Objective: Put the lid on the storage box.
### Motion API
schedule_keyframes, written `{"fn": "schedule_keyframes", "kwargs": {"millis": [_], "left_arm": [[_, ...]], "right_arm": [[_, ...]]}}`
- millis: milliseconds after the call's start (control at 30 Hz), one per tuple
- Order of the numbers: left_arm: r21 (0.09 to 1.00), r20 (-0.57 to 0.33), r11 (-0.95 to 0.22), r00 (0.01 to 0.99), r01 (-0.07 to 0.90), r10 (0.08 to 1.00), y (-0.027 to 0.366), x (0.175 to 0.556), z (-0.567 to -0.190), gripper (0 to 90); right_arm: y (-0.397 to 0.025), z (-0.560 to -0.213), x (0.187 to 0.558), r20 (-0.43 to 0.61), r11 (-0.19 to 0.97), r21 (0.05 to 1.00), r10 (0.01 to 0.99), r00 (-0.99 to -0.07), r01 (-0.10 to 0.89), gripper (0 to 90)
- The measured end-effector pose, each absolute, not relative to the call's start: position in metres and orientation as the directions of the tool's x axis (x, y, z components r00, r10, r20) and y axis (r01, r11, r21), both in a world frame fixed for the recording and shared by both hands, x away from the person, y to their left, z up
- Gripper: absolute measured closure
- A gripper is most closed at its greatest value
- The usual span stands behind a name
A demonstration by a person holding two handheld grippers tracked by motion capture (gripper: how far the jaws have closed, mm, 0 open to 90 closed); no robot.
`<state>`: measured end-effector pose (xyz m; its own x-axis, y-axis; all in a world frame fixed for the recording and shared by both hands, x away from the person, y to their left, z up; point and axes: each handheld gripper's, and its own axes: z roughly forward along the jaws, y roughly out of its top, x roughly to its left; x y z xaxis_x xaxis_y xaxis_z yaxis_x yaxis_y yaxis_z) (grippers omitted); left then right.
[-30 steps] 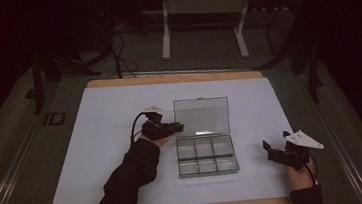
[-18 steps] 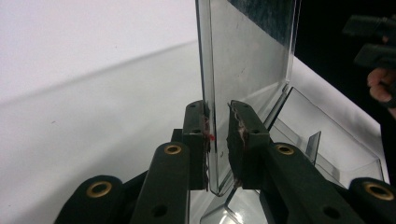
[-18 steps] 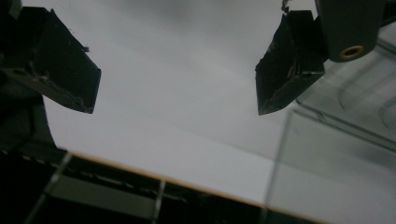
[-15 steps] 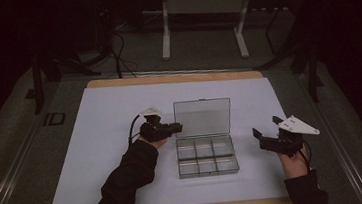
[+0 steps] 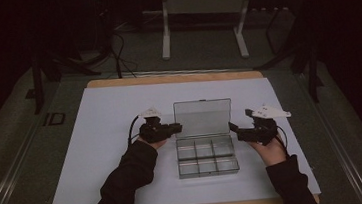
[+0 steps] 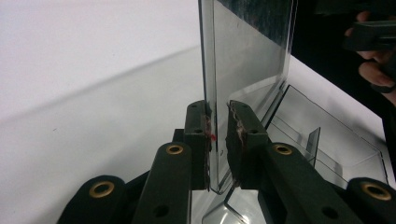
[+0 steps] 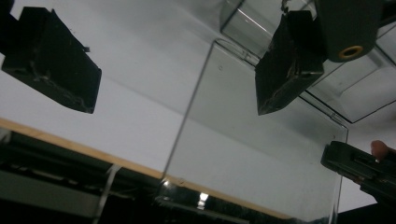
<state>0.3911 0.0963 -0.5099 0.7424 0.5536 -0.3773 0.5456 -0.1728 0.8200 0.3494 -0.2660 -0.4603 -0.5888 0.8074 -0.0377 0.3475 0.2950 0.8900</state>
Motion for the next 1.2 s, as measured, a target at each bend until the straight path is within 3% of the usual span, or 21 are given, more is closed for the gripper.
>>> {"fn": "schedule_keyframes", "kwargs": {"millis": [100,133,200,433,833,1200], "left_arm": [[0.825,-0.374,-0.17,0.747,0.539,0.55,0.097,0.391,-0.511,80.7],[0.825,-0.374,-0.17,0.747,0.539,0.55,0.097,0.391,-0.511,80.7],[0.829,-0.375,-0.164,0.75,0.534,0.545,0.098,0.39,-0.512,80.8],[0.834,-0.368,-0.165,0.755,0.526,0.543,0.098,0.39,-0.512,80.7],[0.837,-0.332,-0.198,0.76,0.511,0.559,0.095,0.388,-0.506,80.1],[0.85,-0.295,-0.216,0.774,0.48,0.561,0.098,0.378,-0.499,78.4]], "right_arm": [[-0.259,-0.465,0.359,0.004,0.279,0.885,0.796,-0.605,0.373,29.1],[-0.259,-0.465,0.359,0.004,0.279,0.885,0.796,-0.605,0.373,29.1],[-0.254,-0.467,0.365,0.025,0.279,0.881,0.779,-0.627,0.381,42.7],[-0.248,-0.472,0.375,0.04,0.288,0.87,0.769,-0.638,0.401,58.8],[-0.249,-0.473,0.378,0.027,0.321,0.849,0.767,-0.641,0.42,71.5],[-0.255,-0.468,0.364,0.018,0.332,0.859,0.741,-0.671,0.39,73.9]]}}
